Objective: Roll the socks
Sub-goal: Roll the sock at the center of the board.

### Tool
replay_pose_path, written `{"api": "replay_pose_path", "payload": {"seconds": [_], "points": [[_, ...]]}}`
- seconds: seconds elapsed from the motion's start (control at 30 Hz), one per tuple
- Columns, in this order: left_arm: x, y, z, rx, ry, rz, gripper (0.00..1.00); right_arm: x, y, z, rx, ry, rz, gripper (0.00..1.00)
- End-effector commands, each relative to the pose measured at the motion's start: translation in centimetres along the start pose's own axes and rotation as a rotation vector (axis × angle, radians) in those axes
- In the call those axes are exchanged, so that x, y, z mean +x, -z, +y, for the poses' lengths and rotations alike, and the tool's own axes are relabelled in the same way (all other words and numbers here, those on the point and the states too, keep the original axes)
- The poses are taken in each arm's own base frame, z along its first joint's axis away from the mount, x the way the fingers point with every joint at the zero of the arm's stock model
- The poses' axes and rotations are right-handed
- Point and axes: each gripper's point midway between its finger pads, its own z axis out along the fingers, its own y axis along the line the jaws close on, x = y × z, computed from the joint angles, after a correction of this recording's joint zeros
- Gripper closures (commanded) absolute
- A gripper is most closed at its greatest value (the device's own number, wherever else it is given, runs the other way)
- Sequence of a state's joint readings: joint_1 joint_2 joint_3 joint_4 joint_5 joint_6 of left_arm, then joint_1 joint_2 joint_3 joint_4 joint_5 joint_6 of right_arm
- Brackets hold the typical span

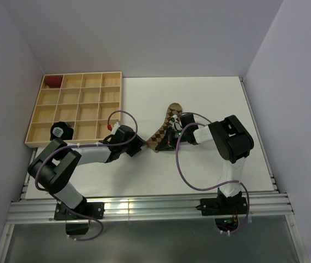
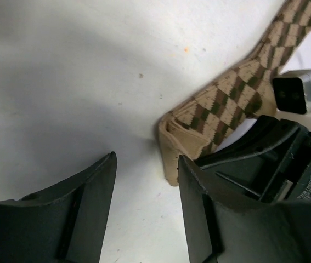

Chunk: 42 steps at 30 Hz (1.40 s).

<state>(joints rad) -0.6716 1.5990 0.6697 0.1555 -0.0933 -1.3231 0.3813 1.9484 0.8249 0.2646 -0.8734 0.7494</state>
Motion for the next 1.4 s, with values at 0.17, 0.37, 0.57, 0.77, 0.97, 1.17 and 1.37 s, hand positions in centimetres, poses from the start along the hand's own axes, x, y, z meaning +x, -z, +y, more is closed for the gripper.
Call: {"api": "replay_pose_path", "payload": {"seconds": [0.17,0.37,0.57,0.77,0.97,1.17,1.37], "points": [[2.0,-2.1,1.1,-0.041,-0.036,0.079,0.48,-0.1,-0.5,-2.0,0.072,-0.053,-0.011,1.00],[2.2,-3.0,2.4,-0.117,-0.031,0.085,0.56,-0.1,-0.5,-1.8,0.064,-0.057,-0.010,1.00],[1.0,-1.0,0.8,-0.021,-0.034,0.028,0.45,0.0,-0.6,-1.7,0.053,-0.061,-0.006,1.00],[0.8,0.6,0.9,0.034,-0.060,0.014,0.48,-0.1,-0.5,-1.7,0.054,-0.055,-0.011,1.00],[1.7,-0.9,1.8,-0.003,-0.069,0.051,0.60,-0.3,-0.5,-1.5,0.051,-0.055,-0.018,1.00],[1.9,-2.6,1.8,-0.040,-0.079,0.069,0.62,-0.3,-0.6,-1.5,0.050,-0.059,-0.017,1.00],[2.1,-3.5,2.6,-0.104,-0.078,0.082,0.62,-0.5,-0.4,-1.1,0.045,-0.054,-0.020,1.00]]}}
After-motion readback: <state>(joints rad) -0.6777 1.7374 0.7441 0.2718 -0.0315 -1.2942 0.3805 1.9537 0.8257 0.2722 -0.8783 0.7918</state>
